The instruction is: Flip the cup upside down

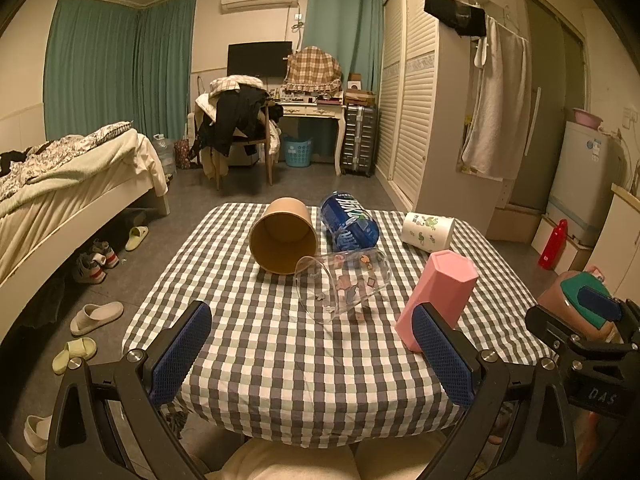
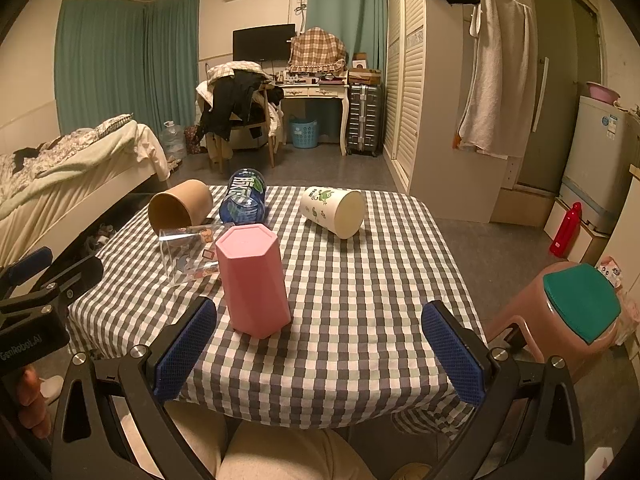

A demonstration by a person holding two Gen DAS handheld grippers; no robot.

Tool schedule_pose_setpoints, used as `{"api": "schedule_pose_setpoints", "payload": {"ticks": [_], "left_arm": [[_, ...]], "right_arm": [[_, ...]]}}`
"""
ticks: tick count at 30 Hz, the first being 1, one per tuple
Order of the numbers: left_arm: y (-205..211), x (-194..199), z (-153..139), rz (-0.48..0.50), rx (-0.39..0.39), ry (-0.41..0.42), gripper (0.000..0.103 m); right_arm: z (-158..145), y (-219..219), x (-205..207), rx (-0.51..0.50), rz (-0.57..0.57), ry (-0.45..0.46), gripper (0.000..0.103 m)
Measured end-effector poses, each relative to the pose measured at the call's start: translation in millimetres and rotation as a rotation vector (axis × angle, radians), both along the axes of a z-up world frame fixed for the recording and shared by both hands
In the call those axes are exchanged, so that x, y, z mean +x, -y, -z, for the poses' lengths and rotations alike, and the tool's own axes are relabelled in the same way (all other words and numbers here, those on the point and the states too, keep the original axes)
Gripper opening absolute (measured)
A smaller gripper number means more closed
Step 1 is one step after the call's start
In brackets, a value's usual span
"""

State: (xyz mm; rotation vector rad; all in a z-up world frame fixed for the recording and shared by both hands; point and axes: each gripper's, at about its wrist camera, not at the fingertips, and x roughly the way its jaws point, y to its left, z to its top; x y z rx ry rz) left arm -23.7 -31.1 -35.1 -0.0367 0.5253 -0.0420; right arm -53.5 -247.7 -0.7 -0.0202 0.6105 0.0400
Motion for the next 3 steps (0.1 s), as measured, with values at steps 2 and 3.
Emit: {"api": "schedule_pose_setpoints", "payload": {"ticks": [2, 3], "left_arm": [[0.5, -2.8, 2.1, -0.002, 0.006, 0.006, 0.103], [0.8, -3.3, 3.6, -0.004, 0.006, 0.008, 0.103]], "right_arm": [[-0.2, 0.1, 0.2, 0.000, 0.000, 0.000, 0.103], [-0.2, 0.1, 0.2, 0.000, 0.001, 0.000, 0.103]]}}
